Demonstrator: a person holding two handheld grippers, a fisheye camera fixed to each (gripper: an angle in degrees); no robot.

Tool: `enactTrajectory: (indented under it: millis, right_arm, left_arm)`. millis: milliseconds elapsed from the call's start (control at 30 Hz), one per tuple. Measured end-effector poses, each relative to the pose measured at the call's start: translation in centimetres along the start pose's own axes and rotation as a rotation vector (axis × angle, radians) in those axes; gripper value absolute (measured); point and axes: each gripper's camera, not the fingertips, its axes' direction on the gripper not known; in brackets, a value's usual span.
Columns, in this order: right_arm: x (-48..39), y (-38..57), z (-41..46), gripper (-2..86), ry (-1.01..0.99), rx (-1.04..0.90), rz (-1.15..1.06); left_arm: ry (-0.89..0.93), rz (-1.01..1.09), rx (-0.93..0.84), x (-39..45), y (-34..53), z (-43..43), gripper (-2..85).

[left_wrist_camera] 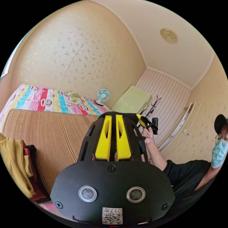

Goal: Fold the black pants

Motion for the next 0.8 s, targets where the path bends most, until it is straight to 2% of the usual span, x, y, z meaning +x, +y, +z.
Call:
enactTrajectory:
  millis: [100, 167, 233, 267, 333, 400, 467, 533, 667, 733, 800]
  right_arm:
    - [3.8, 10.7, -0.5, 2.5, 0.015, -0.067, 0.01]
    - [7.0, 17.9, -0.5, 2.7, 0.011, -0.178, 0.089]
    - [10.5, 26.9, 0.4, 3.3, 0.069, -0.441, 0.229]
    - [10.9, 28.7, 0.6, 3.5, 0.117, -0.512, 0.252]
    - [11.3, 33.0, 0.4, 4.7, 0.315, -0.69, 0.267]
    - [11.9, 33.3, -0.6, 7.7, 0.336, -0.677, 0.299]
    - [13.7, 32.2, -1.5, 12.0, 0.266, -0.6, 0.387]
    - [17.2, 30.5, -1.2, 16.9, 0.122, -0.5, 0.475]
    - [24.0, 29.7, 3.2, 22.2, -0.007, -0.536, 0.662]
    - [27.6, 30.3, 7.0, 22.8, -0.1, -0.582, 0.791]
    - [29.2, 29.9, 7.7, 21.9, -0.01, -0.609, 0.842]
  left_arm:
    - [0.028, -0.013, -0.115, -2.1, 8.2, 2.1, 3.9]
    - [0.022, -0.124, -0.268, -4.3, 16.2, 4.1, 4.7]
    - [0.025, -0.227, -0.381, -5.8, 22.2, 5.3, 5.2]
    - [0.018, -0.29, -0.461, -6.7, 25.5, 5.9, 6.3]
    - [-0.01, -0.378, -0.516, -8.1, 29.0, 5.6, 8.7]
    - [0.044, -0.468, -0.442, -9.7, 30.1, 4.0, 11.1]
    - [0.142, -0.591, -0.286, -12.6, 29.9, 2.3, 16.5]
    - [0.181, -0.646, -0.239, -14.6, 28.8, 2.5, 19.2]
    - [0.224, -0.708, -0.395, -17.5, 25.9, 7.5, 20.5]
    - [0.184, -0.753, -0.424, -17.9, 25.1, 8.5, 18.6]
    - [0.132, -0.772, -0.452, -18.0, 24.2, 8.6, 17.6]
